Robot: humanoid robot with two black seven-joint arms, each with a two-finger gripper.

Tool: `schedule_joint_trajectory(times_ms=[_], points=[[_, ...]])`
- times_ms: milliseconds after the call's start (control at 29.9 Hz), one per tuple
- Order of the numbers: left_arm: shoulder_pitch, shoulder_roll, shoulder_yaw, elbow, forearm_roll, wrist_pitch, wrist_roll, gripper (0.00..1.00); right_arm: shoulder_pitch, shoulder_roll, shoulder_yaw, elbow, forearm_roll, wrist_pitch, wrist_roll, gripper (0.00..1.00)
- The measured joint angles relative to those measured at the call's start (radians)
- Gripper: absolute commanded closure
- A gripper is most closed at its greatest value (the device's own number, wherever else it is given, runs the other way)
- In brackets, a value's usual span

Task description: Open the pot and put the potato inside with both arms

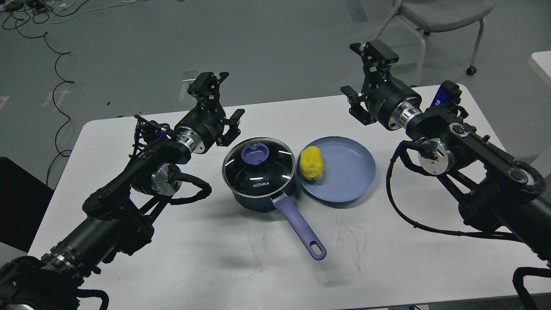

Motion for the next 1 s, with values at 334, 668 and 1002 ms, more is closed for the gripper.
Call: schedule_joint_trajectory(times_ms=[334,668,1002], points=[[0.007,0.042,0.013,-0.001,-0.012,-0.004,-0.001,0.01,-0.054,0.024,0.001,-0.017,-0.055,0.010,-0.001,0.00],[0.034,0.039,0.015,0.000,-0.005,-0.017,-0.002,0.01,-0.061,0.052,0.007,-0.016,-0.065,0.031,-0.001,0.00],[0.077,0.039,0.015,-0.024,-0.001,-0.017,-0.004,0.01,-0.049,0.053,-0.006,-0.021,-0.082,0.032,-0.001,0.00]])
